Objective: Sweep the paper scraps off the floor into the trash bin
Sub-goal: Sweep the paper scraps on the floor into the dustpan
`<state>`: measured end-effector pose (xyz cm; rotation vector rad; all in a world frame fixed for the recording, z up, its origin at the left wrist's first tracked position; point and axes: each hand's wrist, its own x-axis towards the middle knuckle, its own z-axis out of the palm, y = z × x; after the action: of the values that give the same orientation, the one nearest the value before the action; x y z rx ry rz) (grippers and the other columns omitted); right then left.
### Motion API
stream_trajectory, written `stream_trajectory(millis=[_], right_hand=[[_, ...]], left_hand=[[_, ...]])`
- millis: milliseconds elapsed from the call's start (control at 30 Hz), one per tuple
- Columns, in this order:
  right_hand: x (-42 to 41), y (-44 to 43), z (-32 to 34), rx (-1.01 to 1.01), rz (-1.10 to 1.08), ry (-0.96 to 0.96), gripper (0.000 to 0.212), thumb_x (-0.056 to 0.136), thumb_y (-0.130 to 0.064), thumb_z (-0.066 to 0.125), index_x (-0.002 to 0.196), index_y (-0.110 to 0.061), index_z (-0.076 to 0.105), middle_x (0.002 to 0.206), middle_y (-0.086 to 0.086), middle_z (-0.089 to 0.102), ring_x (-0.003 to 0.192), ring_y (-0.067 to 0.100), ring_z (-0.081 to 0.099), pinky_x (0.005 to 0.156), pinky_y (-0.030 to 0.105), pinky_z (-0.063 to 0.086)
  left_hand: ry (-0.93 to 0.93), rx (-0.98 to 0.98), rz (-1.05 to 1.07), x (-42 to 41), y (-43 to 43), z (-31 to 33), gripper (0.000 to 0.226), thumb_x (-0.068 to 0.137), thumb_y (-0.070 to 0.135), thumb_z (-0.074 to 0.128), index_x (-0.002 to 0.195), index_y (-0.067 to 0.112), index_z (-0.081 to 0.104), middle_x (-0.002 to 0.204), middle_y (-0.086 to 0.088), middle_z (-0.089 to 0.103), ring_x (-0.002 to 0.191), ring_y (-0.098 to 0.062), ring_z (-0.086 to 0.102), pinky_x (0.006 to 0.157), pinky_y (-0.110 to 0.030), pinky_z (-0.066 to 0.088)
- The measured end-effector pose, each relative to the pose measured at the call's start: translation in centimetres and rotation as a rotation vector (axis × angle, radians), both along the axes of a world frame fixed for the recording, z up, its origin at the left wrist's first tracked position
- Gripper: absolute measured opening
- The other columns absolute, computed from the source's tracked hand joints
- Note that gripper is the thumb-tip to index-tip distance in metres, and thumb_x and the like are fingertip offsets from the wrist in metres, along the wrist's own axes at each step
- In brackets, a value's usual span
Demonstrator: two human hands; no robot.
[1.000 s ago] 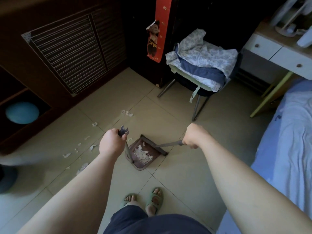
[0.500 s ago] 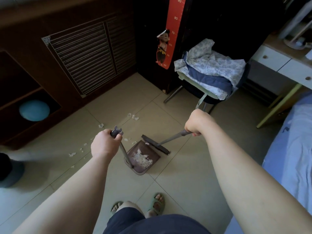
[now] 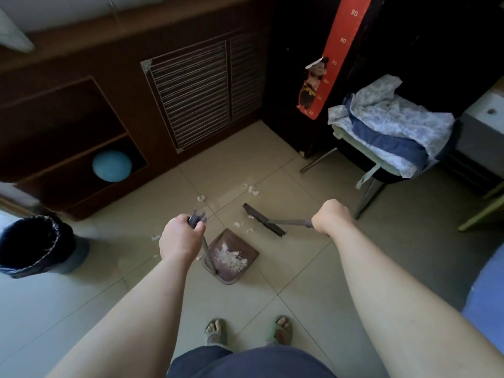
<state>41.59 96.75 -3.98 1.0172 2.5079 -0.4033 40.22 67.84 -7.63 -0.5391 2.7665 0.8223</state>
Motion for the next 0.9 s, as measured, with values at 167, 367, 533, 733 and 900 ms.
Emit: stream_trajectory(millis=[167, 367, 533, 733, 900], right_hand=[[0.8, -3.4, -2.7, 0.024, 0.09, -0.118, 0.016, 0.088, -0.023, 0.063, 0.097, -0.01, 0.062, 0.11, 0.009, 0.066, 0.091, 0.029, 0.061, 0.069, 0.026, 0.041], [0.0, -7.3, -3.1, 0.041, 0.283, -0.179, 0.012, 0.087, -0.02, 0.062, 0.086, -0.014, 0.052, 0.103, 0.007, 0.065, 0.076, 0.028, 0.052, 0.067, 0.026, 0.042], [-2.6, -9.4, 1.1, 0.043, 0.375, -0.244, 0.033, 0.079, -0.038, 0.072, 0.074, -0.013, 0.051, 0.077, 0.001, 0.06, 0.075, 0.025, 0.058, 0.063, 0.025, 0.043], [-4.3, -11.0, 5.2, 0.098, 0.36, -0.188, 0.05, 0.06, -0.055, 0.083, 0.069, -0.016, 0.054, 0.068, -0.001, 0.063, 0.069, 0.022, 0.062, 0.057, 0.025, 0.043], [-4.7, -12.1, 5.6, 0.136, 0.312, -0.161, 0.044, 0.067, -0.049, 0.081, 0.073, -0.017, 0.051, 0.076, -0.002, 0.065, 0.072, 0.02, 0.061, 0.054, 0.023, 0.038]], left_hand=[[-0.034, 0.008, 0.008, -0.5, -2.8, -1.0, 0.021, 0.091, 0.031, 0.057, 0.086, 0.011, 0.063, 0.082, -0.007, 0.064, 0.075, -0.028, 0.055, 0.064, -0.029, 0.038], [-0.04, 0.012, -0.047, -2.6, -5.5, -1.9, 0.024, 0.092, 0.032, 0.056, 0.089, 0.009, 0.063, 0.087, -0.01, 0.064, 0.076, -0.028, 0.055, 0.063, -0.029, 0.038], [-0.051, 0.023, -0.082, -3.4, -6.2, -2.1, 0.026, 0.094, 0.035, 0.055, 0.092, 0.009, 0.062, 0.087, -0.009, 0.064, 0.077, -0.028, 0.056, 0.064, -0.029, 0.038], [-0.056, 0.037, -0.112, -3.8, -7.4, -2.2, 0.027, 0.093, 0.032, 0.056, 0.087, 0.006, 0.06, 0.081, -0.01, 0.061, 0.075, -0.029, 0.054, 0.063, -0.029, 0.036], [-0.084, 0.049, -0.124, -3.5, -8.3, -2.4, 0.031, 0.094, 0.036, 0.056, 0.089, 0.006, 0.059, 0.082, -0.009, 0.061, 0.075, -0.028, 0.054, 0.063, -0.029, 0.036]])
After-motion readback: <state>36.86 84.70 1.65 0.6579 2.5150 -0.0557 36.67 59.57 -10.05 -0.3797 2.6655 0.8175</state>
